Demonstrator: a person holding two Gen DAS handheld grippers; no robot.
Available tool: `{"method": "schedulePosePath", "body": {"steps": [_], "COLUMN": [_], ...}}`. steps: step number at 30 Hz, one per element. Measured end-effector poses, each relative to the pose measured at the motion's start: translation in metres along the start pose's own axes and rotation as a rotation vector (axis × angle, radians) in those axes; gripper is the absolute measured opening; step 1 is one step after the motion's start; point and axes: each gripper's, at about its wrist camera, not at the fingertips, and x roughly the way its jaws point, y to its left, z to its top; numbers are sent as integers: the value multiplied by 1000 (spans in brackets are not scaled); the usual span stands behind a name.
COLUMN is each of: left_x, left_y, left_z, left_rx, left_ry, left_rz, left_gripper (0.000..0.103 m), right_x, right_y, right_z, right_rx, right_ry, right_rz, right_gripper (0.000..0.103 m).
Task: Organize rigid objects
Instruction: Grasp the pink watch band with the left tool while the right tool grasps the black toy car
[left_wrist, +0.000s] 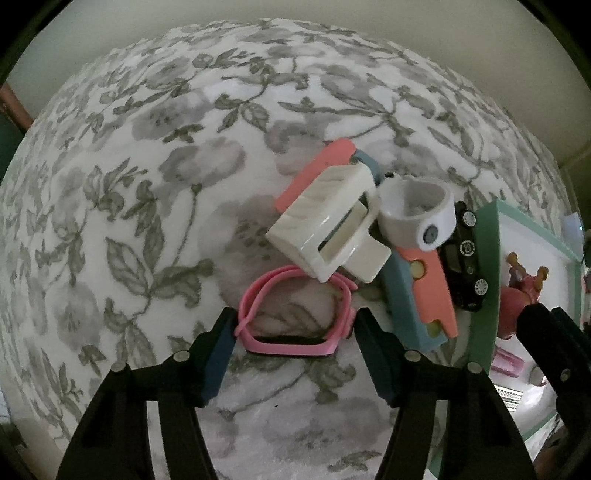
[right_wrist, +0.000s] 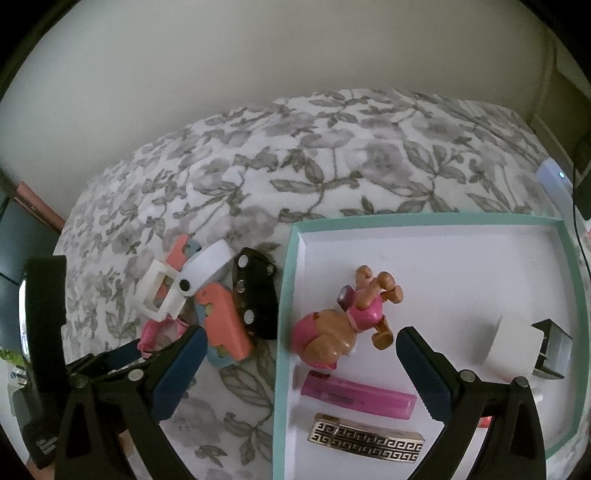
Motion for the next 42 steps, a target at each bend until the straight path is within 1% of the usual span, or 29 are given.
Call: {"method": "schedulePosePath", "body": {"steps": [4,11,13,17,19,20,23,25,27,31,32,34,36,38,39,41,42], "left_x": [0,-10,-13,-19,-22,-23,-26,-24,-23,-22,-21,-22,-19,-19,-20,-18,-17], "left_y": [20,56,68,87,92,95,102,107,107,103,98,103,103,101,101,98,98], "left_z": [3,6,8,9,9,9,9,9,10,9,10,9,11,9,8,10,11], "left_rx": [-35,-137,-164,-220,-233,-239,-251,-253,-252,-244,-245,-247,-248,-251,-252,-252,-250], "left_ry": [1,-19,-29,-45,-50,-52,-54,-52,-50,-45,-45,-44,-42,-41,-41,-39,-38], "left_rz": [6,11,12,8,4,3,-2,-8,-15,-23,-22,-25,-22,-21,-19,-16,-16], "left_gripper": [66,66,66,66,66,66,66,66,66,66,66,66,66,66,66,66,66], "right_x": [-1,0,1,4,6,7,10,14,17,26,27,31,34,36,38,41,43], "right_y": [6,24,27,32,38,40,44,46,47,48,48,50,51,53,53,50,49], "right_z": [1,1,1,2,3,3,5,7,8,13,14,16,17,19,20,21,21], "right_rx": [-26,-92,-100,-109,-121,-126,-143,-158,-166,-166,-166,-172,-184,-203,-201,-183,-178], "right_ry": [-8,-20,-20,-14,-11,-11,-14,-11,-7,7,5,7,2,-10,-5,5,7], "right_rz": [10,21,23,30,42,42,32,24,19,51,53,61,60,35,36,51,54], "right_gripper": [103,103,97,95,91,91,89,86,83,82,80,75,71,61,56,55,53]}}
